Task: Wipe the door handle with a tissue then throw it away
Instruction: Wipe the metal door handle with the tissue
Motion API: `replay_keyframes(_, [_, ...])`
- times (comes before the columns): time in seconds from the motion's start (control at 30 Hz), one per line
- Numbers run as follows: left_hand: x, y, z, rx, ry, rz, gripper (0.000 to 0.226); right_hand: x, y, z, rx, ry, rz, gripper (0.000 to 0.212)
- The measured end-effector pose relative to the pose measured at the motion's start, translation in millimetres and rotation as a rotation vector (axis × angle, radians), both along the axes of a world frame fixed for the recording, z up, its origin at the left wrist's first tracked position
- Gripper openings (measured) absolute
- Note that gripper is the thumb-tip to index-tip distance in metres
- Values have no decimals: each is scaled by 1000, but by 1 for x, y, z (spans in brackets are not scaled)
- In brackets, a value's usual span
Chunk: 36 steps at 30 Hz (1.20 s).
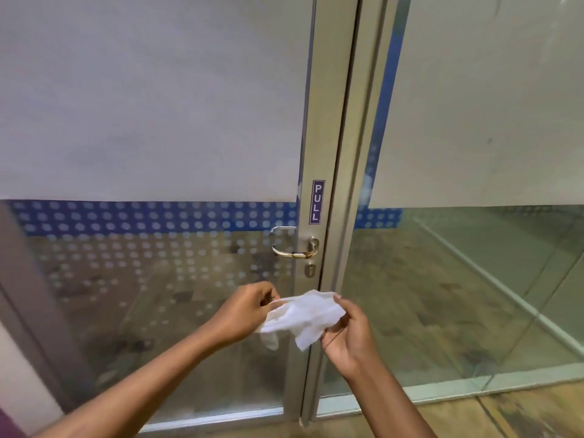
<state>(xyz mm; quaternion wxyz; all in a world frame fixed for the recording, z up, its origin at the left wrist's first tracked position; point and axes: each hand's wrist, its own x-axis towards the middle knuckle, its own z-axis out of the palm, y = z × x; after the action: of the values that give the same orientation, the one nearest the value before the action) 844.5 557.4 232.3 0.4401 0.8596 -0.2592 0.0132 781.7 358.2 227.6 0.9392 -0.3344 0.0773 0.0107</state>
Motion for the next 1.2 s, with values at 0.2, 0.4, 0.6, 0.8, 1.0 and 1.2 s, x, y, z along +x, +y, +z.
replay_keyframes(0.2, [92,-14,-3,30,-60,34,27,107,-27,3,-136,163,-22,24])
replay_keyframes(0.4, [164,-2,-13,376,-892,214,37,183,-67,2,-814,109,-589,36])
replay_keyframes(0.6, [232,-1,-36,620,-910,216,88,245,-59,-10,-1267,56,-633,38])
replay_keyframes(0.8, [266,-1,-61,657,-950,320,95,273,-44,-34,-1417,34,-556,31])
replay_keyframes(1.0, [288,2,-77,616,-1006,341,91,279,-33,-44,-1302,93,-591,39])
replay_keyframes(1.2, [302,3,-81,614,-1071,364,89,289,-29,-50,-1093,309,-646,10])
